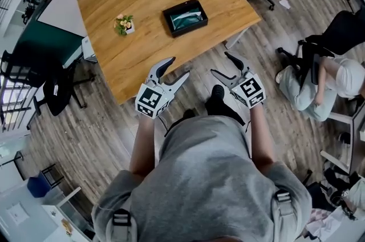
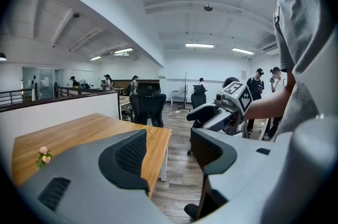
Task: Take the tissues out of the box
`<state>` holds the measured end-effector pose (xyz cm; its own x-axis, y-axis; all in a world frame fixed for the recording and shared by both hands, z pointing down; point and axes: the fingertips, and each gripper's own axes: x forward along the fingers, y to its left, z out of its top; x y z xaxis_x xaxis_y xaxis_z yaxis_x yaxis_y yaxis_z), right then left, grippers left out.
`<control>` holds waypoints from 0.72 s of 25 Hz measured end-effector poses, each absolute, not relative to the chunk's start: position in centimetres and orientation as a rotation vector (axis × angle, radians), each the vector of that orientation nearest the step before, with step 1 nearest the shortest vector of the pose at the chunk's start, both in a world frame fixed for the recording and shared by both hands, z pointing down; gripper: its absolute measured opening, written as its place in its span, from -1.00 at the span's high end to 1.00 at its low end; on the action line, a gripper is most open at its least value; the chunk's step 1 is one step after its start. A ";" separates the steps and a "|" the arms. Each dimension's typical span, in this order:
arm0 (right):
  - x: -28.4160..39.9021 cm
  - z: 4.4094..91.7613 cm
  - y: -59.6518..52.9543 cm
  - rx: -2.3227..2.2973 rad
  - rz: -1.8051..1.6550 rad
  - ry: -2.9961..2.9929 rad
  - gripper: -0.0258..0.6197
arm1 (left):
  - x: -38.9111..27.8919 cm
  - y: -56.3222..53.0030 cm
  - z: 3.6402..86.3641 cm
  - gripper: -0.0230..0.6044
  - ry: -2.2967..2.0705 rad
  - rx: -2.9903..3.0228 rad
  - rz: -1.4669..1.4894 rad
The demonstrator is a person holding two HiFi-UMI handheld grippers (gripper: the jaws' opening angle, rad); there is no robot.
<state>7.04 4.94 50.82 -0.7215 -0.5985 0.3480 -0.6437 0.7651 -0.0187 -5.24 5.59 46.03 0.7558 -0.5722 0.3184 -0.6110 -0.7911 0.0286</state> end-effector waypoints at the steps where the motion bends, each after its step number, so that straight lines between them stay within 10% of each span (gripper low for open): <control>1: 7.6 51.0 4.3 0.947 0.197 -2.637 -0.12 | -4.7 5.0 45.9 0.09 -0.970 2.812 0.434; 18: 12.3 52.6 -3.8 0.703 0.162 -2.745 -0.08 | 1.2 -0.4 46.9 0.09 -1.222 2.706 0.525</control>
